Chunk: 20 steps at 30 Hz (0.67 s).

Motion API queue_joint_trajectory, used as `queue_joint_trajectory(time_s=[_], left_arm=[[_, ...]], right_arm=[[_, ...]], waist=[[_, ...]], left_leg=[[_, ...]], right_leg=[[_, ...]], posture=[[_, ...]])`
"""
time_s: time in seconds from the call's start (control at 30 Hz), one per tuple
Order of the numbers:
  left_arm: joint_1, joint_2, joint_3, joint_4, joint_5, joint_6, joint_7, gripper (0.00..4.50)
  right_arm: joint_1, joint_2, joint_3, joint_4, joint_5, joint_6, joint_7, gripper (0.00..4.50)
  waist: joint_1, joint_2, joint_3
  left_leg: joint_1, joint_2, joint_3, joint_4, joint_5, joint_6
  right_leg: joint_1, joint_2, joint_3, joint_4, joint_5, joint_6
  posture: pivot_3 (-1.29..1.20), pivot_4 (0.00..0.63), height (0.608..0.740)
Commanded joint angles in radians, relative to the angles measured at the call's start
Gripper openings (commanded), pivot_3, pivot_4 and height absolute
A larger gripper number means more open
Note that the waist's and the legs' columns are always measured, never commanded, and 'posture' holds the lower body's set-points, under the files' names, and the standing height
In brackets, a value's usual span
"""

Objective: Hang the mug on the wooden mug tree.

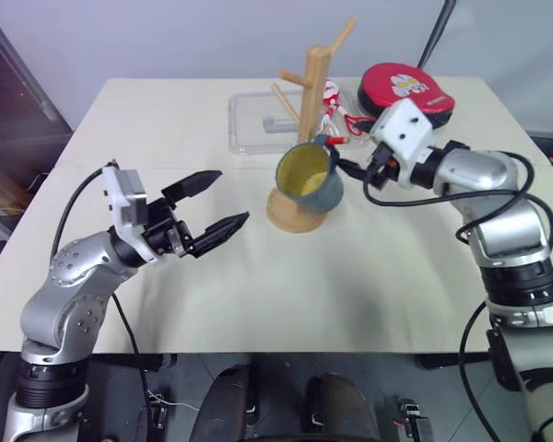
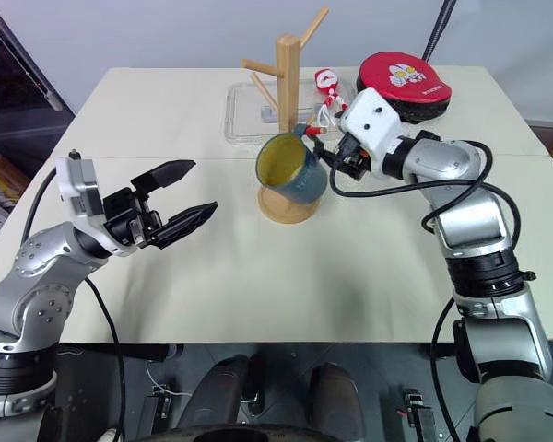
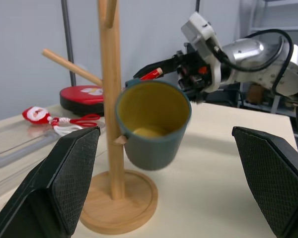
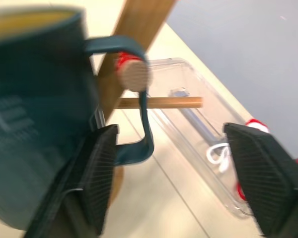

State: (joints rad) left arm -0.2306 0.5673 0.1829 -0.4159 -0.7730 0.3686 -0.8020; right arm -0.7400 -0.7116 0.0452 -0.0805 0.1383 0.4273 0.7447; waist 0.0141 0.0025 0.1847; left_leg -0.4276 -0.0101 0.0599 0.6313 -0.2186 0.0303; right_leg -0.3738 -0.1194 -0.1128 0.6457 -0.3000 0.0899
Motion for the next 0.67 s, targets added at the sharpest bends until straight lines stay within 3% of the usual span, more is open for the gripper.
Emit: queue_joint_trajectory(time_s=[0.03,0.17,0.27,0.47,0.67], left_arm=[[0.009,-0.004,0.028,-0.005,0.032,-0.007,0.051,4.5],[0.046,-0.037,0.044,0.074,0.118,-0.056,0.126,4.5],[0.072,-0.077,0.065,0.143,0.18,-0.102,0.184,4.5],[0.128,-0.142,0.097,0.283,0.301,-0.201,0.298,4.5],[0.18,-0.156,0.097,0.296,0.356,-0.21,0.343,4.5]], right_arm=[[0.063,-0.04,-0.17,-0.08,0.088,0.021,0.006,3.48],[0.211,0.019,-0.353,-0.106,0.229,0.073,-0.028,3.48],[0.34,0.088,-0.419,-0.109,0.283,0.056,-0.056,3.48],[0.52,0.205,-0.398,-0.099,0.267,-0.064,-0.097,3.48],[0.552,0.245,-0.364,-0.053,0.256,-0.135,-0.105,3.48]], waist=[[0.004,-0.001,0.0],[0.0,-0.002,0.0],[-0.003,-0.002,0.001],[-0.003,-0.002,0.0],[-0.001,-0.002,0.001]], left_leg=[[0.0,0.0,0.0,0.0,0.0,0.0],[0.0,0.0,0.0,0.0,0.0,0.0],[0.001,0.0,0.0,0.0,0.0,0.0],[0.001,0.001,0.001,-0.001,0.0,0.0],[0.001,0.001,0.001,0.0,0.0,0.0]], right_leg=[[0.001,0.0,0.0,0.0,0.0,0.0],[0.002,0.0,0.0,-0.002,0.0,0.0],[0.001,0.0,0.0,0.0,0.0,0.0],[0.0,0.0,0.0,0.0,0.001,0.0],[0.0,0.0,0.0,0.0,0.001,-0.001]], posture=[[0.0,0.15,0.739],[0.0,0.15,0.739],[0.0,0.15,0.739],[0.0,0.15,0.739],[0.0,0.15,0.739]])
